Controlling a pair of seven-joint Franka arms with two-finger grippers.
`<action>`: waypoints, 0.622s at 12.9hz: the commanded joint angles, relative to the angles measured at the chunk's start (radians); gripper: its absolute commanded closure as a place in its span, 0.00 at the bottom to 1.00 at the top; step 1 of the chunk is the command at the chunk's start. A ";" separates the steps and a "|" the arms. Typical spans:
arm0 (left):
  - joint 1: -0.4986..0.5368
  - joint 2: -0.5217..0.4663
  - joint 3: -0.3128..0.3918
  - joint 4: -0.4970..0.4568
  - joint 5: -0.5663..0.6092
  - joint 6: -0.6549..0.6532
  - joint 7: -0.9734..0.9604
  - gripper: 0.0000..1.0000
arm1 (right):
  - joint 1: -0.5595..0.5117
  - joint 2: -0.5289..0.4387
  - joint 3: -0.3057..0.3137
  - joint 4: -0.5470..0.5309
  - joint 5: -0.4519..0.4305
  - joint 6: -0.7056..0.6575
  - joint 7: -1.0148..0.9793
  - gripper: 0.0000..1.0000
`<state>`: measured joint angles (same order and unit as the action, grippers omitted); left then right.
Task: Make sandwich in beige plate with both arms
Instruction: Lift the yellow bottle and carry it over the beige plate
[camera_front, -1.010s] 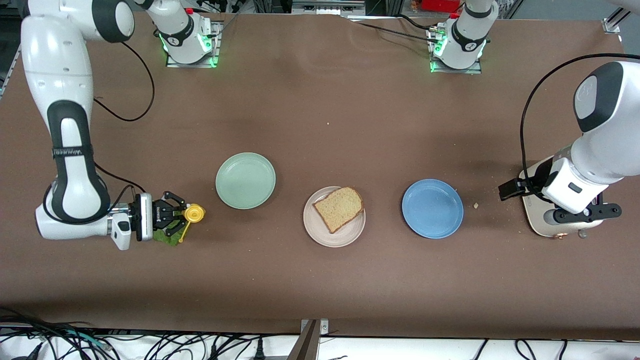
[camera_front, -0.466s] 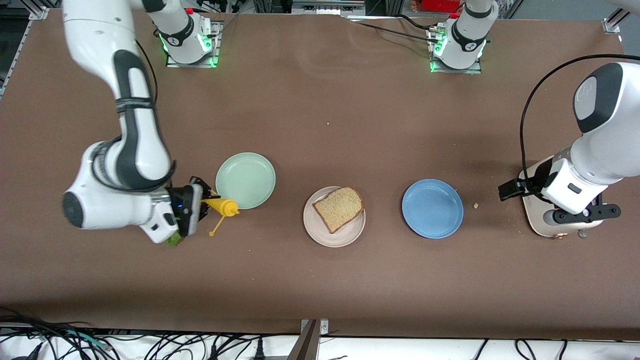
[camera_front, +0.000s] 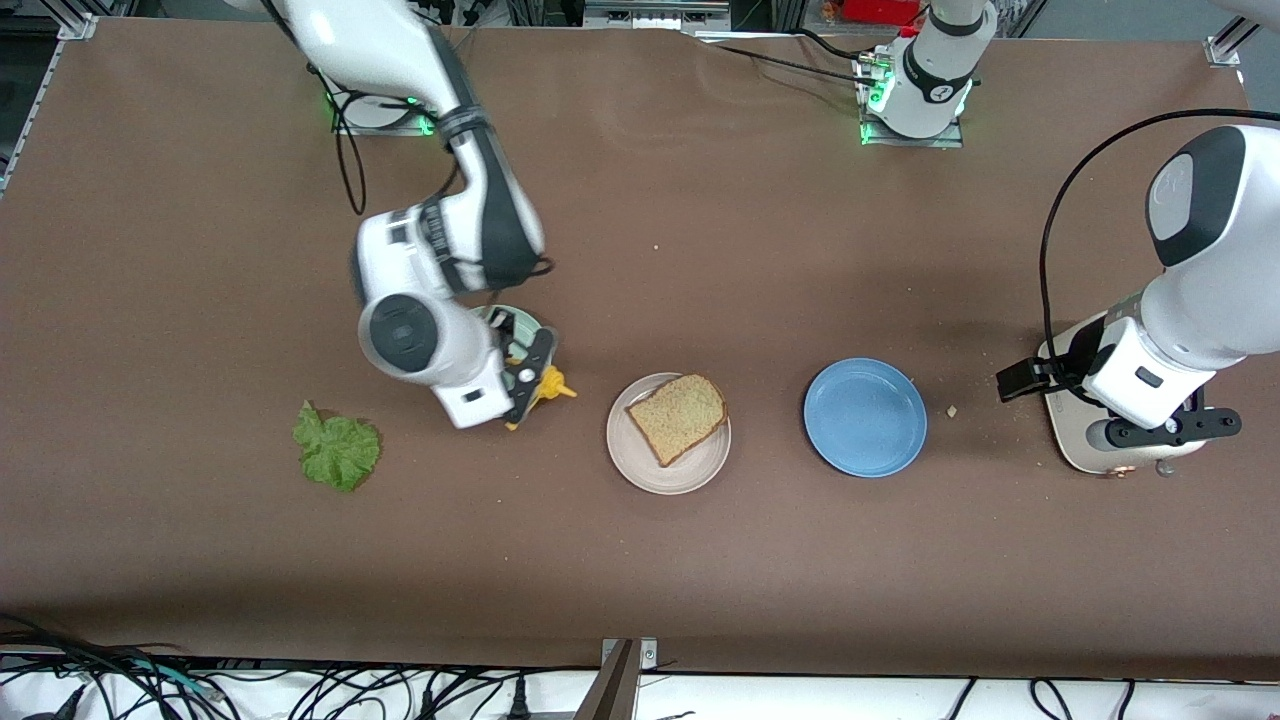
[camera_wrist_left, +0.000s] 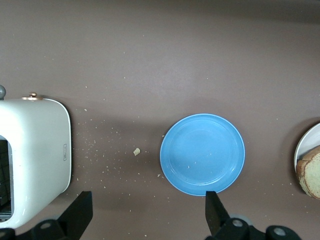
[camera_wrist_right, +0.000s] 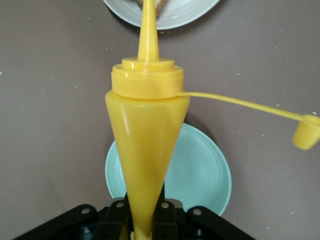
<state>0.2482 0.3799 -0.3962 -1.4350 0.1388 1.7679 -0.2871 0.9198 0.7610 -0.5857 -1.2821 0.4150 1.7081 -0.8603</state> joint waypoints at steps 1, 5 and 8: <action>0.013 0.001 -0.009 0.002 -0.024 0.001 0.029 0.01 | 0.088 0.104 -0.039 0.099 -0.115 -0.022 0.124 1.00; 0.013 0.001 -0.009 0.002 -0.025 0.001 0.029 0.01 | 0.204 0.302 -0.127 0.298 -0.185 -0.113 0.221 1.00; 0.013 -0.001 -0.009 0.002 -0.025 0.001 0.028 0.01 | 0.223 0.339 -0.151 0.320 -0.186 -0.114 0.222 1.00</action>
<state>0.2483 0.3841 -0.3962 -1.4349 0.1388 1.7683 -0.2871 1.1481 1.0567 -0.6972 -1.0385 0.2450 1.6369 -0.6403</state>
